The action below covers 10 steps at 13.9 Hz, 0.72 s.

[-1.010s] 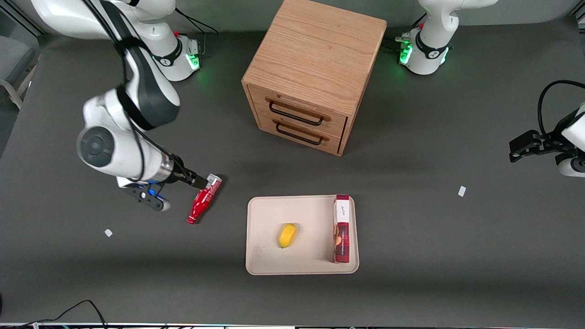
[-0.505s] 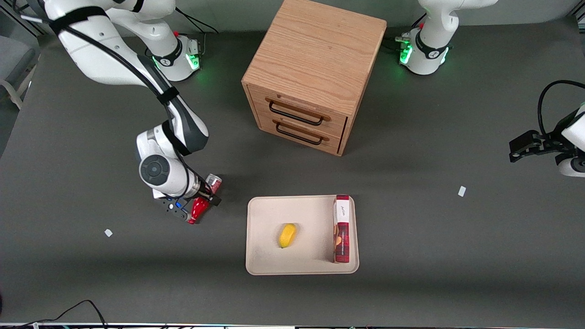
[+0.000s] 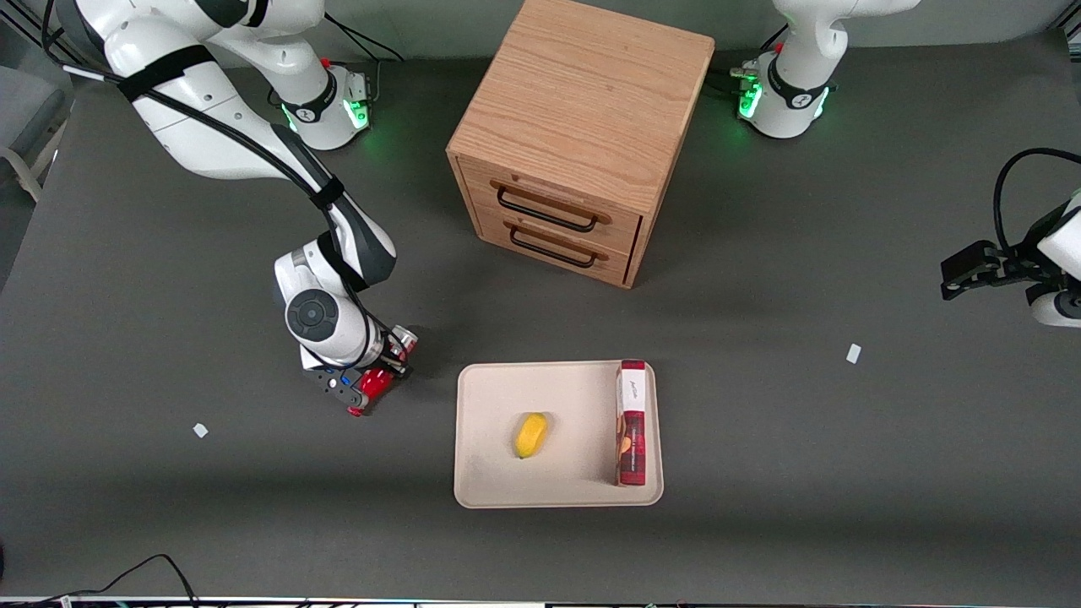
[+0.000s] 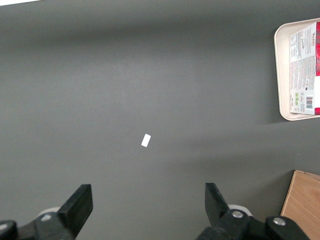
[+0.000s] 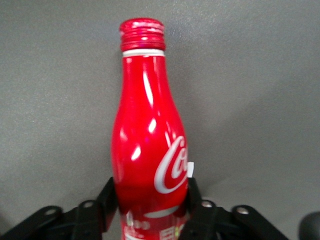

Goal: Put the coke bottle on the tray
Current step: 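Close the right gripper around the bottle's body and lift it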

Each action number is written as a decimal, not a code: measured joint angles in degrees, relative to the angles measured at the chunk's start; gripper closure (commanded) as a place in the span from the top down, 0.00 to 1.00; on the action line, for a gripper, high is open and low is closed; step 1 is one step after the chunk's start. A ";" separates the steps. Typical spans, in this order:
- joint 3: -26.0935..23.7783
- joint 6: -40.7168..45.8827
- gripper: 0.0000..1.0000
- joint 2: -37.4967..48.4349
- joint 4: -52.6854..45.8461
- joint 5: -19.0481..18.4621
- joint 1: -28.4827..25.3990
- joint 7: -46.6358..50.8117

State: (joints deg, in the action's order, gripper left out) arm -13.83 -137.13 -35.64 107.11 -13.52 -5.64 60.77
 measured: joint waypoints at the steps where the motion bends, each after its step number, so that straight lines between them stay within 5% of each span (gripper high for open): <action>1: -0.01 -0.01 0.00 0.07 0.00 -0.03 0.00 0.00; 6: -0.20 0.46 0.00 1.48 -0.92 -0.53 0.00 -0.33; 10: -1.87 11.33 0.00 8.40 -5.90 -0.74 0.03 -5.31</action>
State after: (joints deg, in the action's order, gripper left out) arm -15.70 -125.81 -27.24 101.21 -14.26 -5.62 55.46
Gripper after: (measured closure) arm 0.458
